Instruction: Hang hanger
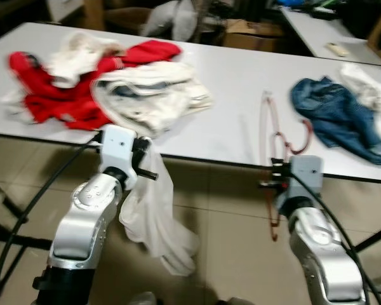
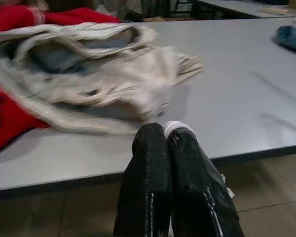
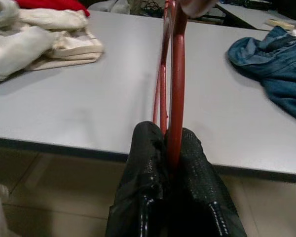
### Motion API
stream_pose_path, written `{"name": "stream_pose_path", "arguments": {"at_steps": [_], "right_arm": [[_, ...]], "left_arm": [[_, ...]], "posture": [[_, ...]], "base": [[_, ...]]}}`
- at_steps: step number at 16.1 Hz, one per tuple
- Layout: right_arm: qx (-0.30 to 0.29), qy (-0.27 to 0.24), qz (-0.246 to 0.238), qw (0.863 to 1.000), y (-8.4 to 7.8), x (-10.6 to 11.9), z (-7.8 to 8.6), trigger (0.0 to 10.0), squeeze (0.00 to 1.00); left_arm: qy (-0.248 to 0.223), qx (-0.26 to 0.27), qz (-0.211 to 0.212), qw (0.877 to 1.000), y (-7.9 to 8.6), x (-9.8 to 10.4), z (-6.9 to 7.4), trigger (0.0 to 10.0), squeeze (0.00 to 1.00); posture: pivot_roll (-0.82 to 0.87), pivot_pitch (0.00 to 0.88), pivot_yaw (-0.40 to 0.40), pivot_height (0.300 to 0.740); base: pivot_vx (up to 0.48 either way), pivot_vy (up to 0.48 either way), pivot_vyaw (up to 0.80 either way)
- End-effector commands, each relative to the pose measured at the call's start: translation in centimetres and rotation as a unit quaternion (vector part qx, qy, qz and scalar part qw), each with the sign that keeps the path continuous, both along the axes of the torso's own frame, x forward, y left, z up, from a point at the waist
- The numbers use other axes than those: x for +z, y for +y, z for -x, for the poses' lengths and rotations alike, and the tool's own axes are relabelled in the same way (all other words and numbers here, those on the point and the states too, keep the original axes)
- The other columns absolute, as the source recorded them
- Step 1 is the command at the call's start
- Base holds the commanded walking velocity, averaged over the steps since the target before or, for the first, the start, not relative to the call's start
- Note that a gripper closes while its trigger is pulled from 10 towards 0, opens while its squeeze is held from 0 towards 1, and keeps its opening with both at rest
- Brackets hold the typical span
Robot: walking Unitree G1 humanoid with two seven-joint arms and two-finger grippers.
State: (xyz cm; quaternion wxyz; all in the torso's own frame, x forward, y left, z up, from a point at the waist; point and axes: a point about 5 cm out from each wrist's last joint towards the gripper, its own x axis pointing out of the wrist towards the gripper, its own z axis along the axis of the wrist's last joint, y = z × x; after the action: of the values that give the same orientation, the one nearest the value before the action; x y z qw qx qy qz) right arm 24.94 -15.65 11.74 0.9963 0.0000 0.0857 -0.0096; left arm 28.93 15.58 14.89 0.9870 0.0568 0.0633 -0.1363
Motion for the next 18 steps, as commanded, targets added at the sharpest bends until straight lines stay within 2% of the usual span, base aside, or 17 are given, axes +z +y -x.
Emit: {"name": "stream_pose_path", "arguments": {"at_steps": [1,8,11,18], "right_arm": [[0.000,-0.002,-0.002,1.000,0.0,0.1,0.1,10.0,0.00],[0.004,0.000,-0.017,1.000,0.3,0.1,-0.2,10.0,0.00],[0.005,0.006,-0.029,1.000,0.4,0.1,-0.3,10.0,0.00],[0.034,-0.003,-0.033,0.999,0.6,0.8,-0.7,10.0,0.00]], "left_arm": [[-0.019,-0.004,-0.002,1.000,-0.1,1.0,-0.4,10.0,0.00],[-0.026,-0.008,-0.006,1.000,0.0,1.4,-0.9,10.0,0.00],[-0.029,0.008,0.007,1.000,0.1,1.6,-1.0,10.0,0.00],[-0.045,0.000,0.025,0.999,-0.5,2.0,-1.1,10.0,0.00]], "posture": [[0.05,0.040,-0.054,0.740],[0.06,0.025,-0.059,0.740],[0.06,0.035,-0.060,0.740],[0.04,0.037,-0.048,0.740]], "base": [[0.000,0.315,0.00],[0.000,0.318,0.00],[0.000,0.000,0.00],[0.039,0.000,0.00]]}}
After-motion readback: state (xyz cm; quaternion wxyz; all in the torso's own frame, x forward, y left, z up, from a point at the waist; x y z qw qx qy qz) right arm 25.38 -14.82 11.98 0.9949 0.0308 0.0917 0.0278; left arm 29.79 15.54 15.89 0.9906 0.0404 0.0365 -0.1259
